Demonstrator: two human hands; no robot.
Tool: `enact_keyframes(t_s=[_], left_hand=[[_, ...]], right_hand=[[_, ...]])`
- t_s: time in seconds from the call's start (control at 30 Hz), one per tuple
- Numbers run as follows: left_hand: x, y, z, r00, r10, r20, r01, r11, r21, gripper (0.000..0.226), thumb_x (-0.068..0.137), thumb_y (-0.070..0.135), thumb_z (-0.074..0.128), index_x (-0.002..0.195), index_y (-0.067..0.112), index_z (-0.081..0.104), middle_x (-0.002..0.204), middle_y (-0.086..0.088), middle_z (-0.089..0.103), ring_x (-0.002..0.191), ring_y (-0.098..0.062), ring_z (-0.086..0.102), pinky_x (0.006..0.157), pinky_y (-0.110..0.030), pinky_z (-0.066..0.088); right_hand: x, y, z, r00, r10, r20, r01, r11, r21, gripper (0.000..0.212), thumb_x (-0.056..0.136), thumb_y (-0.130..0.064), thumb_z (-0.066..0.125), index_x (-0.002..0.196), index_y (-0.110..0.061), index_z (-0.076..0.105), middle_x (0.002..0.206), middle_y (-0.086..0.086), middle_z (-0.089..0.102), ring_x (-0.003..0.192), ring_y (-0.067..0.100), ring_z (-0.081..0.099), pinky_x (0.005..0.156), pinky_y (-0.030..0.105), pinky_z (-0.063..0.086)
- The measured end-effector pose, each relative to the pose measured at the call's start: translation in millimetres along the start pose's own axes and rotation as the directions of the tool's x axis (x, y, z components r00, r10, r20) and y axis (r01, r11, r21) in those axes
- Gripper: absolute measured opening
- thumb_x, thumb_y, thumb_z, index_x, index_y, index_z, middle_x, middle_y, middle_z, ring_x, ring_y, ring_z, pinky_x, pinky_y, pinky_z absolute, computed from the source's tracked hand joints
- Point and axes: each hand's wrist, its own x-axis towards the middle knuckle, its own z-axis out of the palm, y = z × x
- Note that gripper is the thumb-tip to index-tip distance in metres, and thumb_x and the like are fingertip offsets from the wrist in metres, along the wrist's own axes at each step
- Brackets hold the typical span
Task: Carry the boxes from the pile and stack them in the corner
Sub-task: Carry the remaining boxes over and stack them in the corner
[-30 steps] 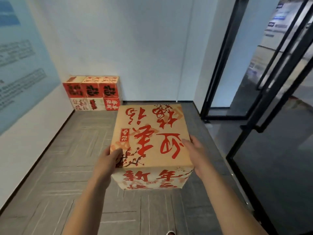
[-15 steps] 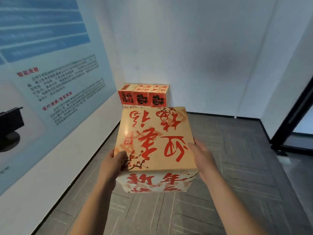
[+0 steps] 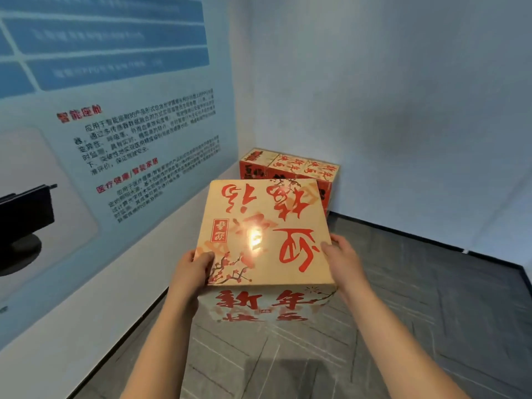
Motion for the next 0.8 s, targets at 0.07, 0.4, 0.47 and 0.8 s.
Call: enact_keyframes(t_s=[0.07,0.4,0.47,0.8], left_hand=[[47.8,24.7,7.4,1.0,0.004,0.025,-0.004,1.0,0.001,0.023,0.102,0.03,0.055,0.12,0.017,0.057,0.101,-0.012,0.077,0.086,-0.031,0.077,0.081,-0.051,0.062],[234.5,102.9,94.8,0.996,0.044,0.082,-0.049,0.996,0.07,0.03,0.096,0.035,0.057,0.119,0.015,0.059,0.105,-0.011,0.075,0.088,-0.03,0.074,0.072,-0.046,0.059],[271.9,116.6,116.8,0.996,0.047,0.073,-0.054,0.994,0.093,0.029,0.095,0.036,0.057,0.118,0.017,0.058,0.103,-0.009,0.074,0.088,-0.028,0.073,0.074,-0.047,0.06],[443.4,221.1,174.0,0.993,0.12,0.009,-0.12,0.982,0.146,0.017,0.104,0.027,0.051,0.106,0.017,0.064,0.098,-0.006,0.076,0.082,-0.021,0.071,0.065,-0.034,0.049]], right_hand=[[36.4,-17.1,14.8,1.0,0.011,-0.027,-0.01,0.999,0.031,0.042,0.109,-0.028,0.052,0.15,-0.023,0.047,0.111,0.001,0.076,0.09,0.021,0.078,0.072,0.04,0.063],[223.7,-64.0,42.8,0.996,0.021,-0.088,-0.011,0.993,0.117,0.038,0.108,-0.022,0.055,0.145,-0.027,0.06,0.108,0.001,0.08,0.087,0.019,0.079,0.056,0.029,0.06],[272.2,-70.0,44.2,0.996,0.029,-0.084,-0.016,0.99,0.143,0.039,0.108,-0.022,0.056,0.146,-0.029,0.059,0.107,0.001,0.08,0.085,0.019,0.079,0.057,0.031,0.061],[500.5,-135.8,108.0,1.0,0.004,0.024,-0.008,0.985,0.172,0.04,0.108,-0.022,0.057,0.146,-0.032,0.056,0.119,0.002,0.077,0.096,0.023,0.078,0.064,0.034,0.064]])
